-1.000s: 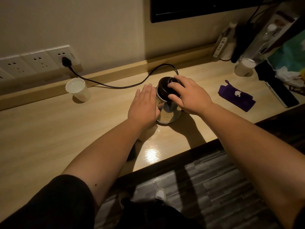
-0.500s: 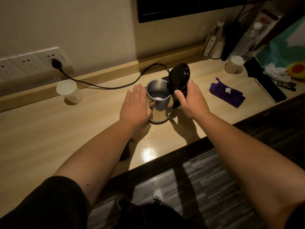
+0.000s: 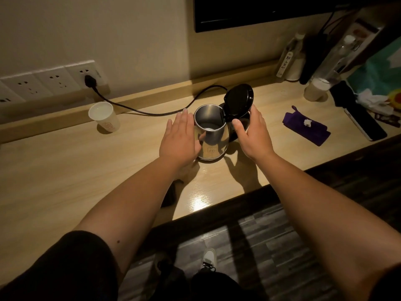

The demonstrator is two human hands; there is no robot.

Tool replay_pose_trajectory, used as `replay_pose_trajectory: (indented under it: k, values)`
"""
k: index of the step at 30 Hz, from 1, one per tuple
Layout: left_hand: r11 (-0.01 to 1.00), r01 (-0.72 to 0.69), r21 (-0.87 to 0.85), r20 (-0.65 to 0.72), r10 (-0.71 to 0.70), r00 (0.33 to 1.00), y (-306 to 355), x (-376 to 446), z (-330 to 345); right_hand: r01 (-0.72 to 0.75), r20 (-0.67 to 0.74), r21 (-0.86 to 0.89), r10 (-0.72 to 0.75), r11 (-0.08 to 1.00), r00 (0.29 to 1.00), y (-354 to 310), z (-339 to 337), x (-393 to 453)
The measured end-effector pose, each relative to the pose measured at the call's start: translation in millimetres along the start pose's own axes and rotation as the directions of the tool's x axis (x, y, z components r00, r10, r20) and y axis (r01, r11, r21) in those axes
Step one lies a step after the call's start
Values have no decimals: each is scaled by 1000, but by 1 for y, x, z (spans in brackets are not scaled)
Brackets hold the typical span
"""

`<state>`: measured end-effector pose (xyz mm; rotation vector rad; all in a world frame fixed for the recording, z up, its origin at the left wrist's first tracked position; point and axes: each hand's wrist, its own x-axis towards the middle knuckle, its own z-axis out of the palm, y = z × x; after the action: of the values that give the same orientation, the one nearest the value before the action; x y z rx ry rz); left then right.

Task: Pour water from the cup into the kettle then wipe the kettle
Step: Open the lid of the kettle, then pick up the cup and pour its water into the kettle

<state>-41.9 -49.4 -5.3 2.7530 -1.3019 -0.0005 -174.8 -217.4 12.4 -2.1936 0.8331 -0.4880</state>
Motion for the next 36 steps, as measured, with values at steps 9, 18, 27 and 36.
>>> replay_pose_trajectory:
  k: [9,18,27,36]
  values:
    - [991,113,75,41,-116,992,-26,-44,-2,330,194,-403,-273,853,942,-15,25,-51]
    - [927,351,129,25,-357,934,-98,-111,-14,626,481,-316,-448,713,754,-88,112,-61]
    - [830,539,146,31,-548,836,-183,-133,-12,622,530,-288,-419,728,737,-149,203,-30]
    - [849,528,0,24,-528,849,-252,-92,13,523,507,-322,-322,789,799,-166,273,21]
